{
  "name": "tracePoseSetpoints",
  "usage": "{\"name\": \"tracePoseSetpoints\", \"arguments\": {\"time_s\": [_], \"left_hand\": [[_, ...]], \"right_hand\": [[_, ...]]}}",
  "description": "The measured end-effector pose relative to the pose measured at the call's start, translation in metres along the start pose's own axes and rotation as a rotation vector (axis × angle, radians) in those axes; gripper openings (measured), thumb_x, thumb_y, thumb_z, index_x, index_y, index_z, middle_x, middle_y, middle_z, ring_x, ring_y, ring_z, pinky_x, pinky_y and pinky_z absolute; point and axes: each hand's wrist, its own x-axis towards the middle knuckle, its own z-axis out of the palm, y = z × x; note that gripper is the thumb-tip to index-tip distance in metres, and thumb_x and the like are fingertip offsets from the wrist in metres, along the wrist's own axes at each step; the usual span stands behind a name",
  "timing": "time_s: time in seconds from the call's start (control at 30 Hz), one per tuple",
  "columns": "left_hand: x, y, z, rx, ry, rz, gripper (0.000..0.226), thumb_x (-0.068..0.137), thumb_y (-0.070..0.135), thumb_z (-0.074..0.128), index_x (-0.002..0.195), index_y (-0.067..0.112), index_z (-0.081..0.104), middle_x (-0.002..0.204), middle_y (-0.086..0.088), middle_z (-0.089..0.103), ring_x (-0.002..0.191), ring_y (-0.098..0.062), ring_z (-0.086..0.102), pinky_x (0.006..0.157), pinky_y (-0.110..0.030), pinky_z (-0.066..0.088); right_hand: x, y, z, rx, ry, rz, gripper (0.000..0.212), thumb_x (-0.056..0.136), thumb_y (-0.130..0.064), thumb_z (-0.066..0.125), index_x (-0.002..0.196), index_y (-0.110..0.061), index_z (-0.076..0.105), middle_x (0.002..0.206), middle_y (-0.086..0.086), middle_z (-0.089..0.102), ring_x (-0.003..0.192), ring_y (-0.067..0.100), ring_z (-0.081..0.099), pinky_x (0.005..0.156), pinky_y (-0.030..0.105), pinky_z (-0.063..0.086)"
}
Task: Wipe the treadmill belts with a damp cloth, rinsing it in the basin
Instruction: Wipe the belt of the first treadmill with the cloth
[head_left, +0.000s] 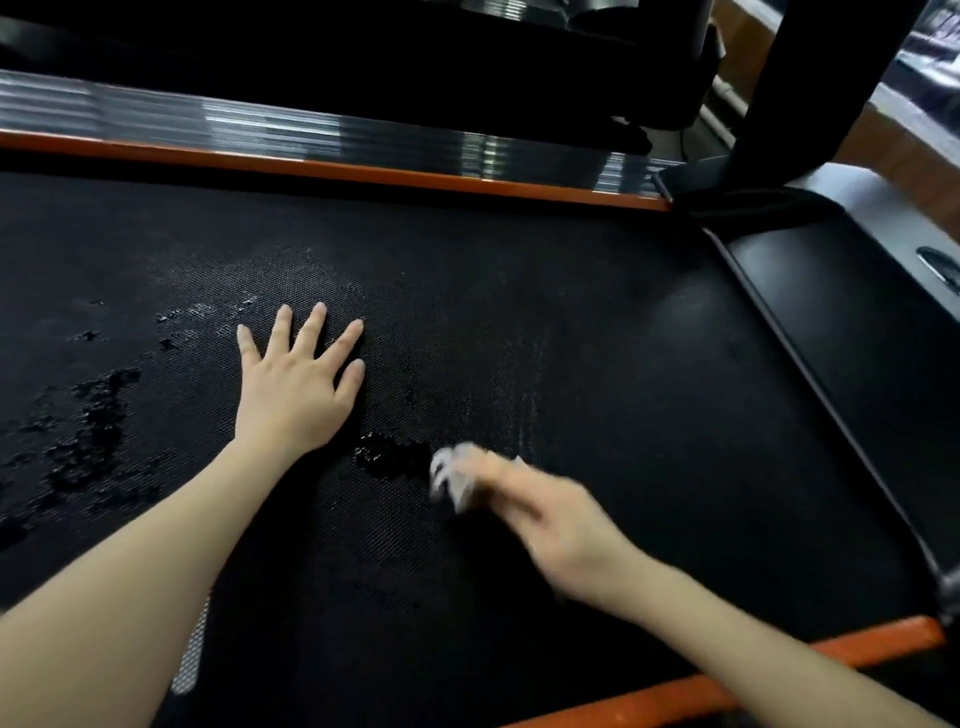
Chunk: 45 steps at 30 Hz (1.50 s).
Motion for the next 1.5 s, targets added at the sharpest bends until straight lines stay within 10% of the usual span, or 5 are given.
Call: {"name": "tracePoseSetpoints", "arguments": {"time_s": [0.13,0.33,0.9,1.2,1.5], "left_hand": [[0.000,-0.001,0.000,-0.023,-0.001,0.005,0.052,0.097,0.052,0.025,0.148,0.040,0.024,0.159,-0.004,0.015,0.146,-0.032,0.004,0.114,-0.060,-0.003],[0.001,-0.001,0.000,-0.005,-0.006,-0.005,0.053,0.096,0.052,0.024,0.148,0.040,0.023,0.159,-0.004,0.015,0.146,-0.032,0.004,0.114,-0.059,-0.002],[0.004,0.000,0.002,0.011,-0.017,-0.007,0.054,0.096,0.053,0.024,0.148,0.041,0.022,0.159,-0.004,0.015,0.146,-0.031,0.004,0.113,-0.060,-0.001],[0.001,-0.002,0.002,0.021,-0.012,0.002,0.054,0.095,0.054,0.020,0.148,0.042,0.019,0.160,-0.003,0.012,0.146,-0.031,0.002,0.114,-0.059,-0.002],[0.004,0.000,0.006,0.021,-0.021,-0.021,0.070,0.083,0.061,0.001,0.148,0.044,0.018,0.159,-0.002,0.013,0.146,-0.030,0.002,0.114,-0.059,-0.001]], "right_hand": [[0.025,-0.011,-0.045,0.680,0.205,0.370,0.029,0.095,0.001,0.043,0.108,-0.018,0.061,0.099,-0.006,0.071,0.090,0.004,0.066,0.079,0.015,0.050],[0.020,0.014,-0.079,-0.474,0.563,0.449,0.031,0.095,-0.017,0.047,0.122,-0.023,0.060,0.123,-0.005,0.063,0.111,0.014,0.058,0.093,0.025,0.039],[0.116,0.097,-0.080,-0.742,0.279,0.586,0.060,0.099,-0.026,0.038,0.148,-0.003,0.013,0.155,0.017,0.016,0.142,0.037,0.012,0.116,0.049,0.015],[0.028,0.040,0.002,-0.774,-0.095,-0.201,0.051,0.087,-0.021,0.037,0.135,-0.007,0.048,0.143,0.012,0.046,0.131,0.036,0.042,0.106,0.050,0.034],[0.198,0.133,-0.130,-0.771,0.303,0.575,0.054,0.097,-0.015,0.038,0.148,-0.009,0.020,0.157,0.011,0.012,0.143,0.038,0.008,0.116,0.050,0.014]]}}
